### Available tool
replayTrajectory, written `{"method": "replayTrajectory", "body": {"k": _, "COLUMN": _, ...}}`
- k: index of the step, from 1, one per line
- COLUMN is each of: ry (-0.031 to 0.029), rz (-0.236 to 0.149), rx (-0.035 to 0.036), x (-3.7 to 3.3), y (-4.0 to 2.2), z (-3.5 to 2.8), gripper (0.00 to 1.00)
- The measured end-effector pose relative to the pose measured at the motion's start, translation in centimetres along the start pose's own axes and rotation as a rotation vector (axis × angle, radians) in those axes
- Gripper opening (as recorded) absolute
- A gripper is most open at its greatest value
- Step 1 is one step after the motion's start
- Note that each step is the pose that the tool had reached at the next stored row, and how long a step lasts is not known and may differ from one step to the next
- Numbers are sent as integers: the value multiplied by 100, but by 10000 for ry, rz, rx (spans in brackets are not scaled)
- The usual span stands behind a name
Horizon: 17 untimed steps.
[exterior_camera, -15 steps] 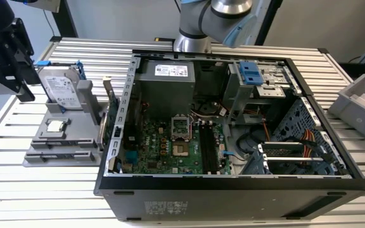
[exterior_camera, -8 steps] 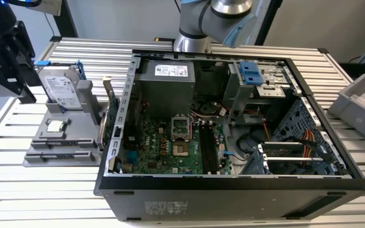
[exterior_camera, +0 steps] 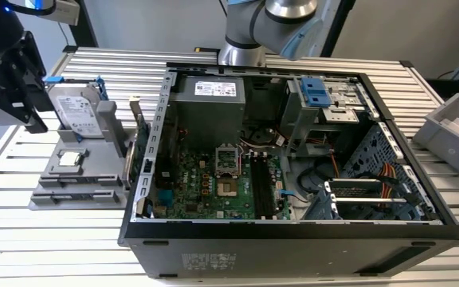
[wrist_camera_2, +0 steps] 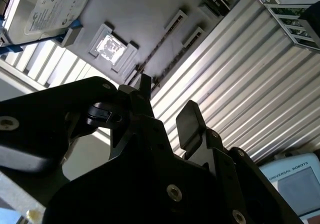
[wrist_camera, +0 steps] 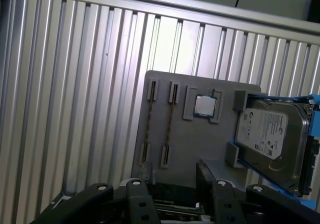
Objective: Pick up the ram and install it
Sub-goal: 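Pick up the ram and move it above insertion slot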
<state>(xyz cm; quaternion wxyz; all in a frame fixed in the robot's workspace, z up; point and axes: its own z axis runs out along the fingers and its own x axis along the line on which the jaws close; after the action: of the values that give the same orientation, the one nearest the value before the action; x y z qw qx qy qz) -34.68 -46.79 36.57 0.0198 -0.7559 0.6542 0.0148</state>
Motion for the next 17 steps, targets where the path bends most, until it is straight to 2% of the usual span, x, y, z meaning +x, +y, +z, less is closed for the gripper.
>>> {"method": "replayTrajectory", "body": {"k": 17, "ry": 0, "rz": -13, "rx": -1, "x": 4, "y": 1, "z": 78, "gripper": 100}}
